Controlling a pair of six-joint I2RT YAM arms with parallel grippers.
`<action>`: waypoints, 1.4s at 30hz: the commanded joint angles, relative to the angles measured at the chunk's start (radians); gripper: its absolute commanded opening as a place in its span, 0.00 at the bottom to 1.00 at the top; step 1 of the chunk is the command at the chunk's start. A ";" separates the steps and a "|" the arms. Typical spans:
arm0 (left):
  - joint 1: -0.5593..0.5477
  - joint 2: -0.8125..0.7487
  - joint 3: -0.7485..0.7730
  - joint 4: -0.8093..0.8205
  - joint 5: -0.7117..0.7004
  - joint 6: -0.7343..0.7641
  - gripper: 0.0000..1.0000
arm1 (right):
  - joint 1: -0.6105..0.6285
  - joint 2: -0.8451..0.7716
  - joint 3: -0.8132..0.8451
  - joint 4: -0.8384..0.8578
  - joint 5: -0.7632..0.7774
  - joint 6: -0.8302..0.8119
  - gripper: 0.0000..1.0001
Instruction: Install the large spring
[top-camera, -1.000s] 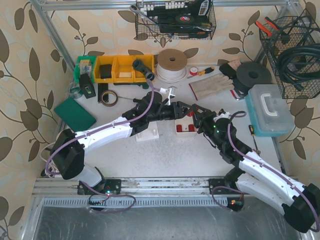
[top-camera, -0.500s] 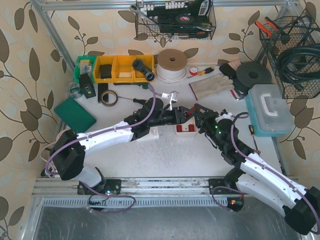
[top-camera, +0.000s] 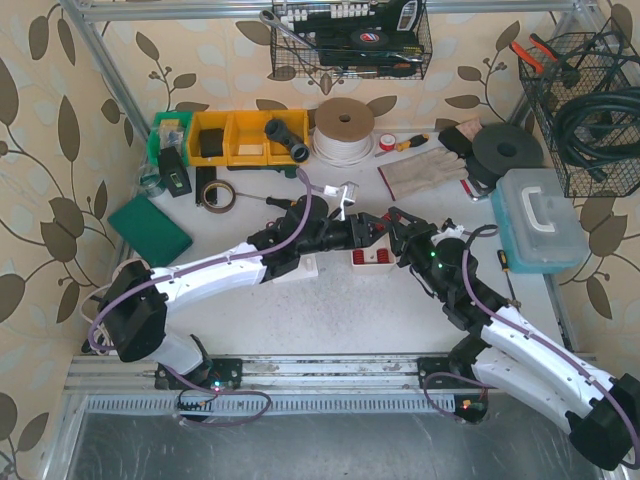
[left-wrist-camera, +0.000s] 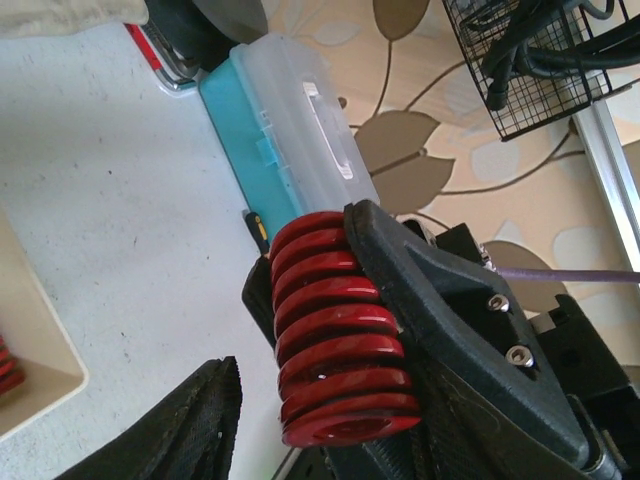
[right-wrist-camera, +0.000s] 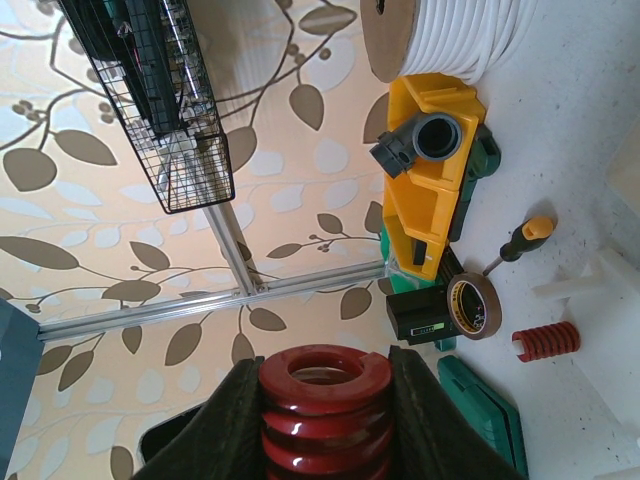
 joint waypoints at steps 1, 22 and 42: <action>-0.012 -0.020 0.058 -0.014 -0.036 0.030 0.50 | 0.004 -0.008 0.014 0.035 -0.003 0.002 0.00; -0.008 -0.015 0.096 -0.105 -0.042 0.057 0.00 | 0.002 -0.016 0.025 0.004 0.007 -0.018 0.00; 0.111 -0.185 0.335 -1.039 -0.079 0.380 0.00 | -0.087 0.218 0.338 -0.430 -0.252 -0.834 0.90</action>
